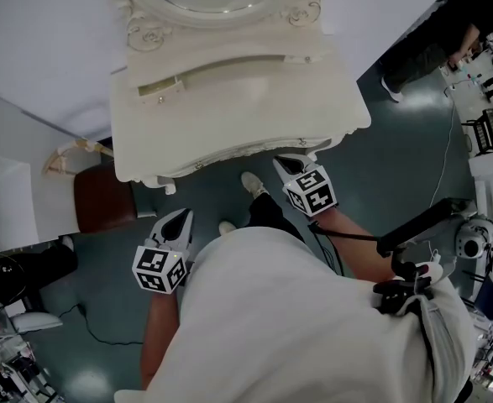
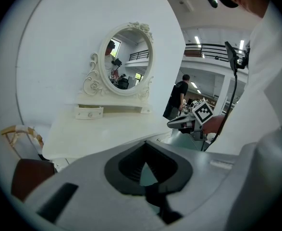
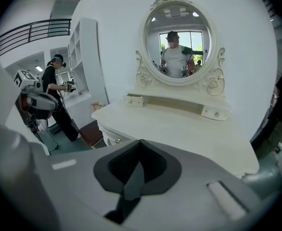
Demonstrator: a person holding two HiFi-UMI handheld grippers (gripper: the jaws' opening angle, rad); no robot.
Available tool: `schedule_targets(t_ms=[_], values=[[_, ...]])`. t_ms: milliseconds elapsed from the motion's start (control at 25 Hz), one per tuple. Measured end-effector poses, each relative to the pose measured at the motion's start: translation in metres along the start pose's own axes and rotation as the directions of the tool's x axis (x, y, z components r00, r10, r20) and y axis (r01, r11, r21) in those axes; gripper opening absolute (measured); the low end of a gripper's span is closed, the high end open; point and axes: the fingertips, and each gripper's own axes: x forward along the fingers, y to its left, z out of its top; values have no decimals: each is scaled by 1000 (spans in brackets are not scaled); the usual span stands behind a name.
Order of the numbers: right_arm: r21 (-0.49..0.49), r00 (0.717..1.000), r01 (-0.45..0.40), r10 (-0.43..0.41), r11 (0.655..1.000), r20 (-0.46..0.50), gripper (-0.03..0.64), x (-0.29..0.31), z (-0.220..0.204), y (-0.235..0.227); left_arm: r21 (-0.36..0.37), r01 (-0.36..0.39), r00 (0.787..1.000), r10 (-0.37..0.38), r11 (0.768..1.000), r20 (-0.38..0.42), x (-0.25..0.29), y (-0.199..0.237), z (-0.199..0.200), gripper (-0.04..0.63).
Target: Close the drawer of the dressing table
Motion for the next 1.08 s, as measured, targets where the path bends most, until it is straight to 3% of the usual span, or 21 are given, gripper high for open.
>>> schedule_targets(t_ms=[680,1080], values=[[-55,1000,-17,18,998,13,-2,-14,-3,25,20,16,1000,-16,1000,-5,-8,-8,-11,3],[-34,1000,-11,11,999,-3,-2,-22,-14,25,25,43,999,-42,999,-22,-3,-16,-12,3]])
